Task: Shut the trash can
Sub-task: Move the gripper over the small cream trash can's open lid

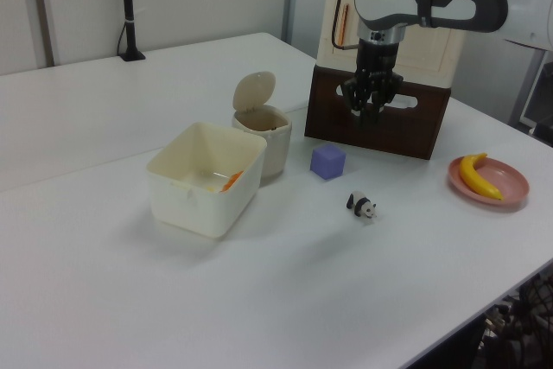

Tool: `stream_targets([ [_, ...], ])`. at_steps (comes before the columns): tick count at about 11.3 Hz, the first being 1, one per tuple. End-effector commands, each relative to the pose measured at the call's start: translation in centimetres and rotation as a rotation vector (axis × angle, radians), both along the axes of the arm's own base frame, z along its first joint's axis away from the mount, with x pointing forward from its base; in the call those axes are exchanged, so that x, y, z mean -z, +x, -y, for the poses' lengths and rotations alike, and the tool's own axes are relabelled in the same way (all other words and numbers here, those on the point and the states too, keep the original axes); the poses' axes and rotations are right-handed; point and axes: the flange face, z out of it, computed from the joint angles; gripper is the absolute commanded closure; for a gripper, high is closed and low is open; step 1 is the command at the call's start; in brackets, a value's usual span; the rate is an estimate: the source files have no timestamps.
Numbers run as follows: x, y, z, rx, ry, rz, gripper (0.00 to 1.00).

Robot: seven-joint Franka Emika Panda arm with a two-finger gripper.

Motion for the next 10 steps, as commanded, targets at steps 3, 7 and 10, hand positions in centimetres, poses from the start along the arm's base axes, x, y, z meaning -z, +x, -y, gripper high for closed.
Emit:
stream_targets([
  [3,-0.4,0.9,0.2,-0.002,0.056,0.074,0.89],
  [7,-0.8,2.5,-0.6,-0.002,0.057,0.19,0.91],
  [10,-2.9,7.0,-1.7,0.018,0.047,0.487,0.91],
])
